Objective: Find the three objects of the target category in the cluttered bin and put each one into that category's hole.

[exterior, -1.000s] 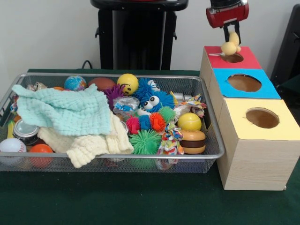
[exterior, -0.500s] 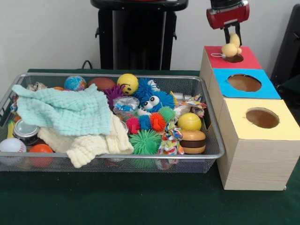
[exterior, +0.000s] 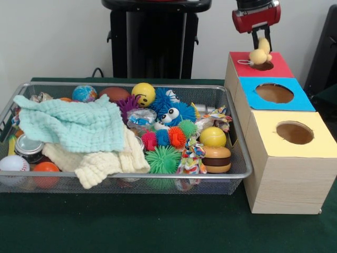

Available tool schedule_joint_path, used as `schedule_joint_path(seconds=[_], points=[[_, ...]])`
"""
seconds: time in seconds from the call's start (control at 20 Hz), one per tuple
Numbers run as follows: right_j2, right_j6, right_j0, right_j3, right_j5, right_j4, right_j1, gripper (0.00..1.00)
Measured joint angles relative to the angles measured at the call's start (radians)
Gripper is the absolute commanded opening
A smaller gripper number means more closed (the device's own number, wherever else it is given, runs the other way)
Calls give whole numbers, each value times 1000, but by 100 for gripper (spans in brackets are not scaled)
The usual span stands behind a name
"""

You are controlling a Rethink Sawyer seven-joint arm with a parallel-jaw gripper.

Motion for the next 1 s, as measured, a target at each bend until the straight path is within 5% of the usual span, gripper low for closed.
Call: schedule_joint_path(seconds=[0.55,0.6,1.0], points=[[0,0,0,-2,-2,-3,0,0],[0,0,0,-2,-2,-3,0,100],[-1,0,-1,-2,-2,-3,0,100]])
